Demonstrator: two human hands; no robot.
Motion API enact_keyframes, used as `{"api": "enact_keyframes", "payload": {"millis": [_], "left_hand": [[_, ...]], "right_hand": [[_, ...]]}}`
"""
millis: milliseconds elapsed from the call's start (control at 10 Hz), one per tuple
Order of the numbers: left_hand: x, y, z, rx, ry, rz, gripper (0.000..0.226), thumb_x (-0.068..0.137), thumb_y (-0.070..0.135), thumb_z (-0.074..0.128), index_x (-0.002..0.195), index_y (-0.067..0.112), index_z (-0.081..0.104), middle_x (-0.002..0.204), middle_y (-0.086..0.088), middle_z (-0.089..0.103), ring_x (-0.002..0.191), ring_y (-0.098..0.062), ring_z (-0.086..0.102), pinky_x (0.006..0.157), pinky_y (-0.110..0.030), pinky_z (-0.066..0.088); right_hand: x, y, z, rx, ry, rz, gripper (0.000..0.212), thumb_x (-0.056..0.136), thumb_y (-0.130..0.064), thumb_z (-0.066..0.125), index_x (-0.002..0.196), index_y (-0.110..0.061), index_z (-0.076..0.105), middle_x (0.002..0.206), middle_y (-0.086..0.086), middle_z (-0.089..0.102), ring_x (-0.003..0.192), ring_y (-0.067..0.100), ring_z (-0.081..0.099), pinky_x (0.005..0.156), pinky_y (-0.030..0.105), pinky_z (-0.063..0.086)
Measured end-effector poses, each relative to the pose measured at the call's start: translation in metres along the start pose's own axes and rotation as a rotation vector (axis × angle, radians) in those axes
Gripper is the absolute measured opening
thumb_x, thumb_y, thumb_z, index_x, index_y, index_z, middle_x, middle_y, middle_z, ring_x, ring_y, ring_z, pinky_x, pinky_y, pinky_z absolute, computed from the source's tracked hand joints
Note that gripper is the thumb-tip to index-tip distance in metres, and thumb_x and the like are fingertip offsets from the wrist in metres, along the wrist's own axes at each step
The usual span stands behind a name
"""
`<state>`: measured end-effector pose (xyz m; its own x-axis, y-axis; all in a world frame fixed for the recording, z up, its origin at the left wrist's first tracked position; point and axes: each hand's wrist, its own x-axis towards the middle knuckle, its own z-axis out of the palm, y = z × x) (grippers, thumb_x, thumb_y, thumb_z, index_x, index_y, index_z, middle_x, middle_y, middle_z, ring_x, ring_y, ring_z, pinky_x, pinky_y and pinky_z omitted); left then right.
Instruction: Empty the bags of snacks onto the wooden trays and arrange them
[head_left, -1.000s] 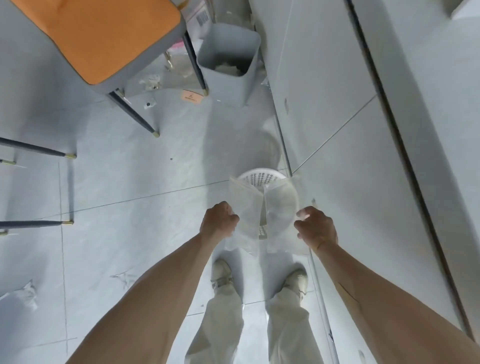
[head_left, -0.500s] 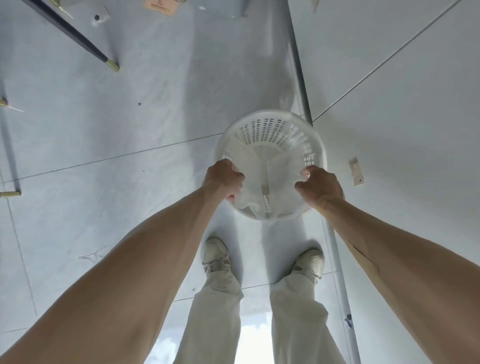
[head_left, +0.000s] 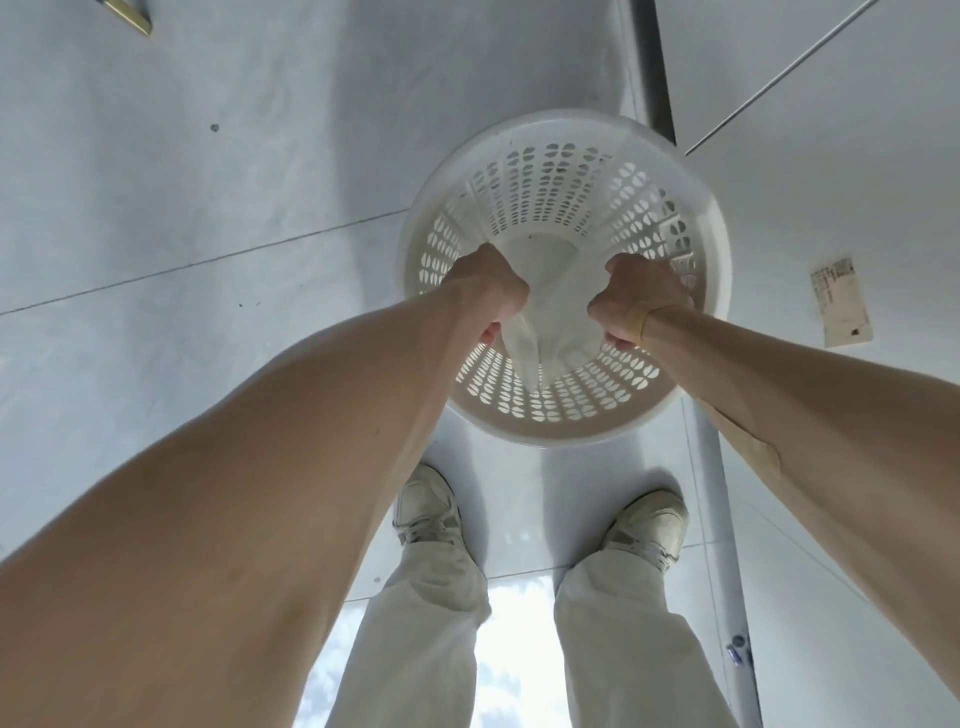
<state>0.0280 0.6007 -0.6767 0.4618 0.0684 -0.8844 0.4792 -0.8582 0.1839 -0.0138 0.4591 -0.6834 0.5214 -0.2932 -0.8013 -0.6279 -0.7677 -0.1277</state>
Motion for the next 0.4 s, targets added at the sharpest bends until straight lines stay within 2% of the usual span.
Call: {"api": "enact_keyframes", "payload": {"millis": [100,200,300,400], "left_hand": [[-0.001,0.004,0.0,0.03,-0.019,-0.009,0.037,0.09,0.006,0.048,0.127,0.003,0.051,0.097,-0.017,0.07,0.079,-0.028,0.073,0.072,-0.042,0.063],[-0.012,0.004,-0.003,0.131,-0.026,-0.012,0.047,0.09,0.009,0.051,0.137,0.007,0.043,0.112,-0.016,0.065,0.094,-0.03,0.069,0.082,-0.043,0.061],[-0.027,0.008,-0.01,0.172,-0.022,-0.014,0.056,0.09,0.013,0.052,0.143,0.012,0.033,0.122,-0.012,0.058,0.106,-0.029,0.062,0.089,-0.043,0.057],[-0.052,0.013,-0.019,0.176,-0.001,0.001,0.065,0.091,0.016,0.052,0.149,0.014,0.023,0.13,-0.011,0.055,0.114,-0.029,0.058,0.093,-0.044,0.054]], "right_hand": [[0.002,0.003,0.004,0.011,0.003,0.002,0.041,0.085,-0.004,0.053,0.126,-0.003,0.058,0.101,0.019,0.071,0.089,0.036,0.071,0.081,0.046,0.061],[-0.01,0.002,-0.002,-0.019,0.005,-0.02,0.035,0.086,-0.01,0.053,0.12,-0.007,0.063,0.1,0.013,0.07,0.084,0.031,0.07,0.077,0.039,0.06],[-0.026,-0.001,-0.013,-0.074,0.01,-0.05,0.027,0.086,-0.014,0.054,0.11,-0.011,0.065,0.089,0.008,0.066,0.079,0.027,0.062,0.07,0.032,0.051],[-0.057,-0.005,-0.036,-0.083,0.035,-0.057,0.019,0.086,-0.019,0.054,0.102,-0.017,0.064,0.08,0.001,0.059,0.08,0.025,0.056,0.067,0.031,0.042]]}}
